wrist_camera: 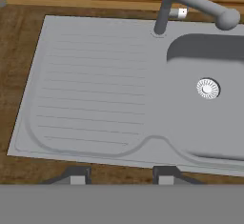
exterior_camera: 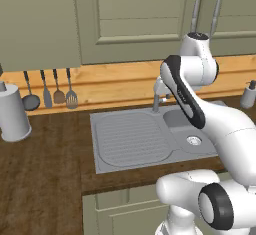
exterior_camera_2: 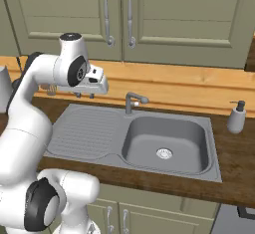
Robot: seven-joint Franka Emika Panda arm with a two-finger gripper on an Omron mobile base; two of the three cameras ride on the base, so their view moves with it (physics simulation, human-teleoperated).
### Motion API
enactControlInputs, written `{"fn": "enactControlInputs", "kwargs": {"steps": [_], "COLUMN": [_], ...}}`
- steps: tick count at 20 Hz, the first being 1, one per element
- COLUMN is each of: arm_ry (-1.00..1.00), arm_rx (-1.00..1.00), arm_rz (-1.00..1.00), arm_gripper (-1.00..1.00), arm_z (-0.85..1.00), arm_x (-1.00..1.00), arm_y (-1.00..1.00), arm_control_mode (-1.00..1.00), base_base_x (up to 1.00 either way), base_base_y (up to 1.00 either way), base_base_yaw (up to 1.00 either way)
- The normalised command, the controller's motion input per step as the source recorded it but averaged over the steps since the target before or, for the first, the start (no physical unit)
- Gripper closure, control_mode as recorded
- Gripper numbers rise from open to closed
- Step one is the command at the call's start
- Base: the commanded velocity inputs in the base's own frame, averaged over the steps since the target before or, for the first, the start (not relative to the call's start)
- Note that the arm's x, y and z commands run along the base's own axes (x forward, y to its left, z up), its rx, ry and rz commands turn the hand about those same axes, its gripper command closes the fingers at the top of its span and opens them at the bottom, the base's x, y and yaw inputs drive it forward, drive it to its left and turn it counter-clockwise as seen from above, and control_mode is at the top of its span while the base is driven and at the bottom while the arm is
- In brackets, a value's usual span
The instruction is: Navigate to the stove.
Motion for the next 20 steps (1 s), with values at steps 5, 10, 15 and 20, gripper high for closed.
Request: {"fn": "enactControlInputs", "kwargs": {"steps": [5, 10, 15, 20], "arm_ry": [0.00, 0.04, 0.00, 0.00], "arm_rx": [0.00, -0.02, -0.01, 0.00], "arm_rz": [0.00, 0.00, 0.00, 0.00], "arm_gripper": [-1.00, -1.00, -1.00, -1.00], "arm_z": [-0.08, -0.43, -0.09, 0.00], "arm_x": [-0.43, -1.00, -0.17, 0.00], "arm_y": [-0.01, -0.12, -0.04, 0.00], "arm_control_mode": [-1.00, -1.00, 1.00, 1.00], "base_base_x": [0.00, 0.00, -0.66, -0.54], "base_base_y": [0.00, 0.00, -0.21, -0.70], "base_base_yaw": [0.00, 0.00, 0.00, -0.22]}}
